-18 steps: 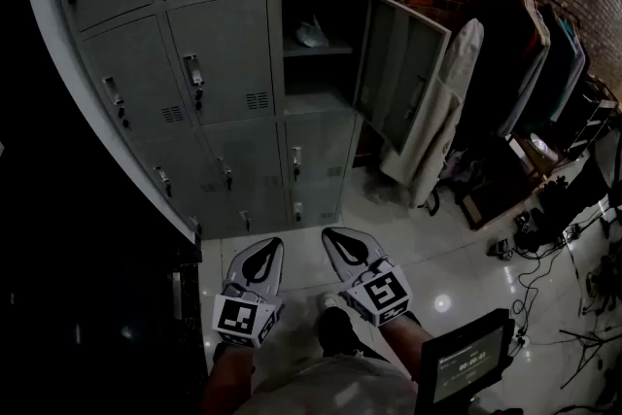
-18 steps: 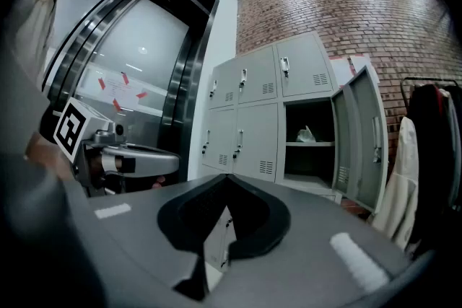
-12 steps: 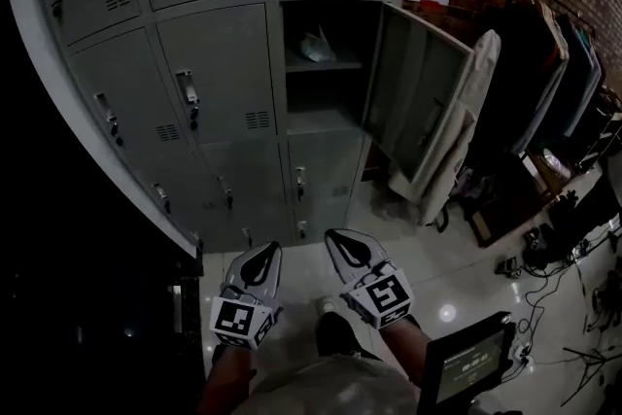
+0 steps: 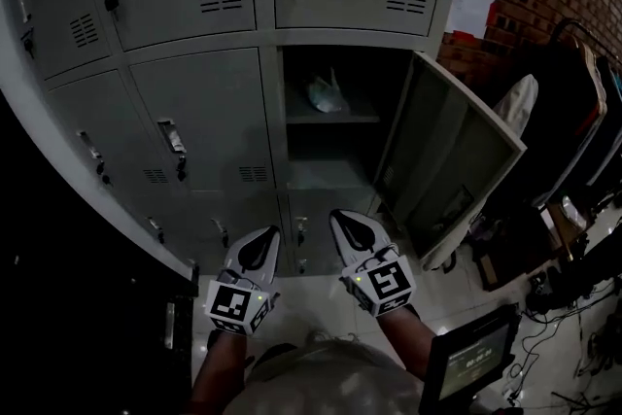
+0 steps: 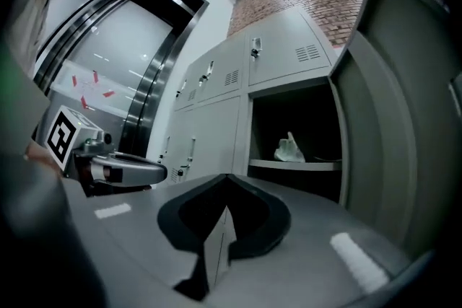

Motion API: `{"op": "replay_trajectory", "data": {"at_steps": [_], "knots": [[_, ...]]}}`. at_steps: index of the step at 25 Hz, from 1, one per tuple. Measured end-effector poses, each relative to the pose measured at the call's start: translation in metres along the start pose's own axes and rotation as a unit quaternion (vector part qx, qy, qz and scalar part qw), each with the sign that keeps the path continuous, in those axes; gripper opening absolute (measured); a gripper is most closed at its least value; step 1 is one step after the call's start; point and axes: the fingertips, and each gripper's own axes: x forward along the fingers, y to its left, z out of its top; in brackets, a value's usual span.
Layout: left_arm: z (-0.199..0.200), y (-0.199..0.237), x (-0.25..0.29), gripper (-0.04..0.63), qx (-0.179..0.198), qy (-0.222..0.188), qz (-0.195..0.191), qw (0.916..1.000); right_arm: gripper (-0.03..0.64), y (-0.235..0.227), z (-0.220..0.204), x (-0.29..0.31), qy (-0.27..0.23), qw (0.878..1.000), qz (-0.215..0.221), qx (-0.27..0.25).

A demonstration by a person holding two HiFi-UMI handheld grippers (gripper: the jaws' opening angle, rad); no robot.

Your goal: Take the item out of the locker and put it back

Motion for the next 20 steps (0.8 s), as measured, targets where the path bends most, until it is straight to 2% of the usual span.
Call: {"op": "replay_trajectory", "data": {"at_steps": [3,8,9,10,11,13,17,20], "knots": [[-0.001,0.018,0.02,0.006,-0.01,-0.002,0.004,0.9999,0.0,-0.014,-0.002,0.018,0.001,1.0,-0.009,-0.008],[0.0,0.033,0.043,0.006,0.001,0.007,-0.012,0.9999,0.014,-0.04,0.0,0.045,-0.007,0.999,-0.036,0.002],[0.002,0.036,0.047,0.006,0.004,0.005,-0.018,0.9998,0.092,-0.049,0.006,0.053,-0.016,0.999,-0.045,-0.002],[0.004,0.038,0.051,0.006,0.008,0.002,-0.023,0.9997,0.259,-0.058,0.012,0.063,-0.025,0.998,-0.052,-0.006],[0.005,0.041,0.055,0.006,0.011,0.001,-0.027,0.9996,0.37,-0.067,0.02,0.075,-0.034,0.998,-0.058,-0.01],[0.005,0.049,0.061,0.006,0.01,0.003,-0.035,0.9993,0.452,-0.079,0.036,0.099,-0.046,0.997,-0.061,-0.016],[0.006,0.067,0.071,0.006,-0.003,0.0,-0.041,0.9992,0.463,-0.104,0.056,0.144,-0.046,0.995,-0.071,-0.042],[0.001,0.077,0.076,0.006,0.009,0.005,-0.047,0.9988,0.463,-0.136,0.061,0.169,-0.042,0.993,-0.102,-0.042]]}}
